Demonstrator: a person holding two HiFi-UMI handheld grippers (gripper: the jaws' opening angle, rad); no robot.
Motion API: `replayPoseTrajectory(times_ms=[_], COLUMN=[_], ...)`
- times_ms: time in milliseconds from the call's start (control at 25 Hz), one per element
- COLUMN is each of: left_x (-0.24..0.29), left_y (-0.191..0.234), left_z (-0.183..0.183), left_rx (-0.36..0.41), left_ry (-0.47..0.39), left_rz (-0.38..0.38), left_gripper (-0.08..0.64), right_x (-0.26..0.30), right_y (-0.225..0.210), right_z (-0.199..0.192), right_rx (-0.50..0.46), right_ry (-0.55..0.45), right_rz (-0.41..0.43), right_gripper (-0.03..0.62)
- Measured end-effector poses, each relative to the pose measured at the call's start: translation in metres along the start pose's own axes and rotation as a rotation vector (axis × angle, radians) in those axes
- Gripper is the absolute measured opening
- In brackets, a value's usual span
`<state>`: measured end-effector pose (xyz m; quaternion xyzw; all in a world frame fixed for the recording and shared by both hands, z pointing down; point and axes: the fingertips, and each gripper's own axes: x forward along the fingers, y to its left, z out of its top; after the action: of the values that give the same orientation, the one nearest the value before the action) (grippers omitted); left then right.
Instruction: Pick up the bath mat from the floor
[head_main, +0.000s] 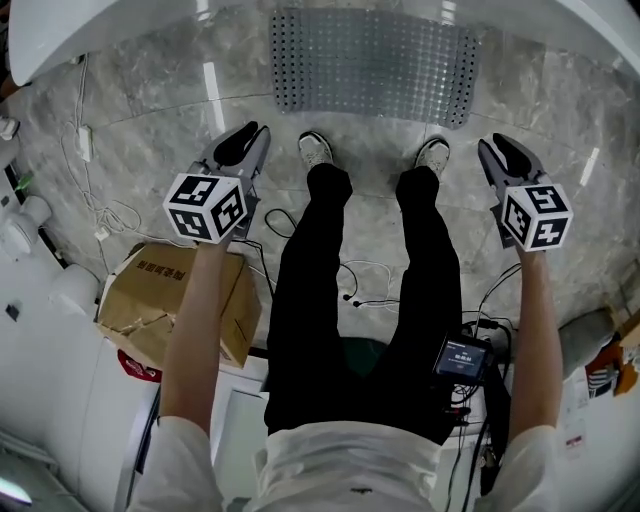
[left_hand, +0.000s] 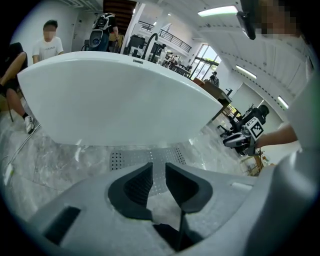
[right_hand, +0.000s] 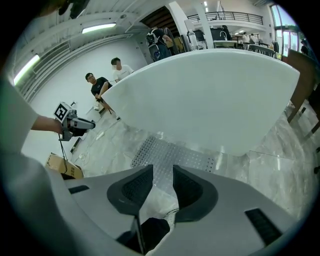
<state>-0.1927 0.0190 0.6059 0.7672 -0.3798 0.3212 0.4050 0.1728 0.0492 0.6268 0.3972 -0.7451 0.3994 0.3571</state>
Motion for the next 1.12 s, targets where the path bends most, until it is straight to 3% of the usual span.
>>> replayPoseTrajectory(times_ms=[680, 1120], left_x=[0.097, 0.164], left_y=[0.055, 0.105], left_z=[-0.052, -0.095], left_rx=[-0.016, -0.059], left_ry=[0.055, 0.103], left_rz=[-0.004, 0.041], left_gripper=[0.147, 0.195], right_x=[0.101, 0.159], right_y=[-0.064, -0.12], right_z=[-0.055, -0.107], right_rx=[-0.01, -0.003], right_ry=[0.073, 0.163], right_rz=[-0.055, -0.094], right_gripper=[0.115, 0.134])
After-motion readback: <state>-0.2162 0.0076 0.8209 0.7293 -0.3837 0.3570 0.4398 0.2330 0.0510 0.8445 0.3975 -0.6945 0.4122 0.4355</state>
